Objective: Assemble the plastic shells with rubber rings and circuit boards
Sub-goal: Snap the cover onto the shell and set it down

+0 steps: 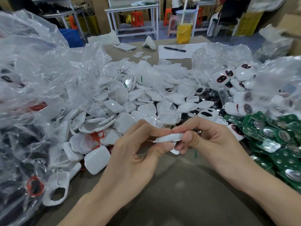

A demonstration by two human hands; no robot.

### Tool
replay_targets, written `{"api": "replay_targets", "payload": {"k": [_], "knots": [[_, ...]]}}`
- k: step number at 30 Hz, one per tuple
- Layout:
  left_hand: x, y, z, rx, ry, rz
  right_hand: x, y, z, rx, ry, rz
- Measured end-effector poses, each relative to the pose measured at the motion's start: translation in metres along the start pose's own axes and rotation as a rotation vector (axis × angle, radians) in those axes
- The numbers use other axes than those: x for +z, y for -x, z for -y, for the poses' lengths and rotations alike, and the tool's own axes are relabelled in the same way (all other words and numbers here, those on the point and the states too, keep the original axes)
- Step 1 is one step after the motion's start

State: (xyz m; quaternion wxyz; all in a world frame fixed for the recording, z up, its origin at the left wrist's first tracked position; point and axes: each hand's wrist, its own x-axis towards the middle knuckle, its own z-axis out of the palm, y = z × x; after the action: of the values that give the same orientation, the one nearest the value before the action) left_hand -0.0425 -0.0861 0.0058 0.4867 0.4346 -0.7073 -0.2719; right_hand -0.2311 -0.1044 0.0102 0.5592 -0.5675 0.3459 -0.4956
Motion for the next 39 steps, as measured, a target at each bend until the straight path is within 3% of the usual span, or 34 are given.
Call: {"api": "replay_targets", "payload": {"k": [11,17,19,22,24,28,39], "knots": [[0.006,0.001,0.006,0.114,-0.166,-0.074,-0.001,-0.001,-0.001,0.025,0.017,0.004],[-0.002,-0.001,0.013,0.241,-0.277,0.022,-0.011,0.001,-0.005,0.160,-0.012,0.015],[-0.004,0.001,0.013,0.158,-0.227,0.064,-0.009,0.001,-0.005,0.170,-0.001,-0.008],[0.000,0.002,0.007,-0.164,0.085,0.073,-0.006,0.000,-0.001,0.090,0.049,-0.087],[0.003,-0.001,0.004,-0.251,0.188,0.047,-0.003,0.002,0.000,0.055,0.087,-0.084],[0.007,-0.004,0.003,-0.249,0.241,0.018,0.004,0.004,0.000,0.048,0.157,-0.081],[0.012,0.002,0.013,-0.179,-0.011,-0.097,0.013,0.004,-0.013,-0.025,0.197,-0.183]]}}
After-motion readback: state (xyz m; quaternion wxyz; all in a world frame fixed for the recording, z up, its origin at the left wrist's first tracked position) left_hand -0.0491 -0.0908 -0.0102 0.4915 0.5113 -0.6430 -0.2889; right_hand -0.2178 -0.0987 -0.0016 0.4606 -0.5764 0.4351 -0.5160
